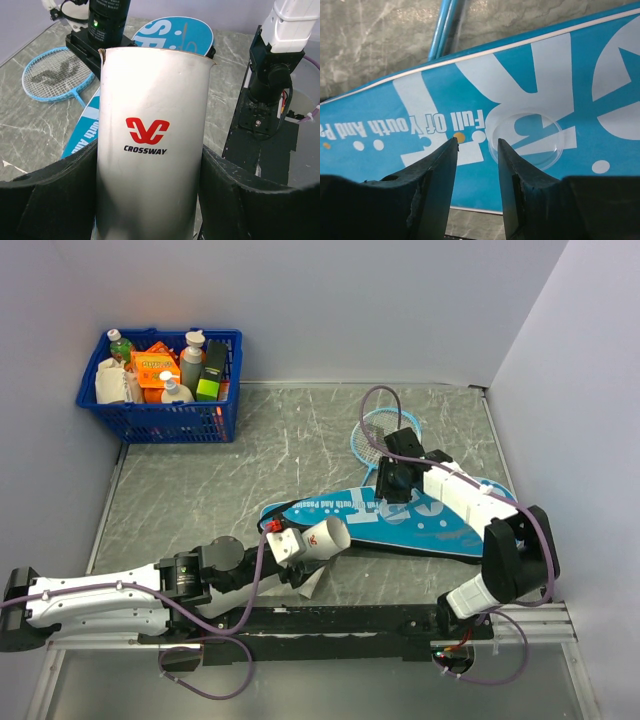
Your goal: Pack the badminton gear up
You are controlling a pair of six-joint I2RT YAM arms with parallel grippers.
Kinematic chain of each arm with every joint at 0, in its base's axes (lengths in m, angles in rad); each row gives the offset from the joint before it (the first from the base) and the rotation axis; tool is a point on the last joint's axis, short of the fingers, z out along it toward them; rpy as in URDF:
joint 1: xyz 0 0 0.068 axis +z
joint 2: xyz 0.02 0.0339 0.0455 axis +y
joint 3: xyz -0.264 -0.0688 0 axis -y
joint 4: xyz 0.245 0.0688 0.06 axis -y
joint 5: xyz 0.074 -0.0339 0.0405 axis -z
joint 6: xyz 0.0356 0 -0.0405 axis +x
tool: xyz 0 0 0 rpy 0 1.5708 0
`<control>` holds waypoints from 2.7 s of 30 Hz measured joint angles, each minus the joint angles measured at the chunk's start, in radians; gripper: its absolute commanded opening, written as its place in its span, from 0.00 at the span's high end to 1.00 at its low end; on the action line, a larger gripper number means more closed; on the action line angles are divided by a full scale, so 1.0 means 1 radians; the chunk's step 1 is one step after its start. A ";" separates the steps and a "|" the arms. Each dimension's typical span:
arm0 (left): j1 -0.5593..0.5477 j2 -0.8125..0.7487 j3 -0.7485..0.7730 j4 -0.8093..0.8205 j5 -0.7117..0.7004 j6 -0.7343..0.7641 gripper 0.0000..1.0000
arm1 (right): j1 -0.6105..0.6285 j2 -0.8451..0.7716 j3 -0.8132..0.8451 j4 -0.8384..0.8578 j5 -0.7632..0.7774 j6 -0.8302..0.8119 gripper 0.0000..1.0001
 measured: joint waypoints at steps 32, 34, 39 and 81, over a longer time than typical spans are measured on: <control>0.000 0.001 -0.001 0.001 -0.016 0.000 0.99 | 0.000 0.077 -0.052 0.051 0.004 0.019 1.00; 0.000 0.003 -0.001 0.002 -0.018 0.000 0.99 | 0.000 0.077 -0.055 0.051 0.004 0.018 1.00; 0.000 0.005 -0.002 0.005 -0.021 0.000 0.99 | 0.000 0.065 -0.056 0.049 0.004 0.018 1.00; 0.023 0.197 -0.006 0.122 0.186 -0.031 0.99 | 0.017 -0.814 0.011 -0.186 -0.880 -0.083 1.00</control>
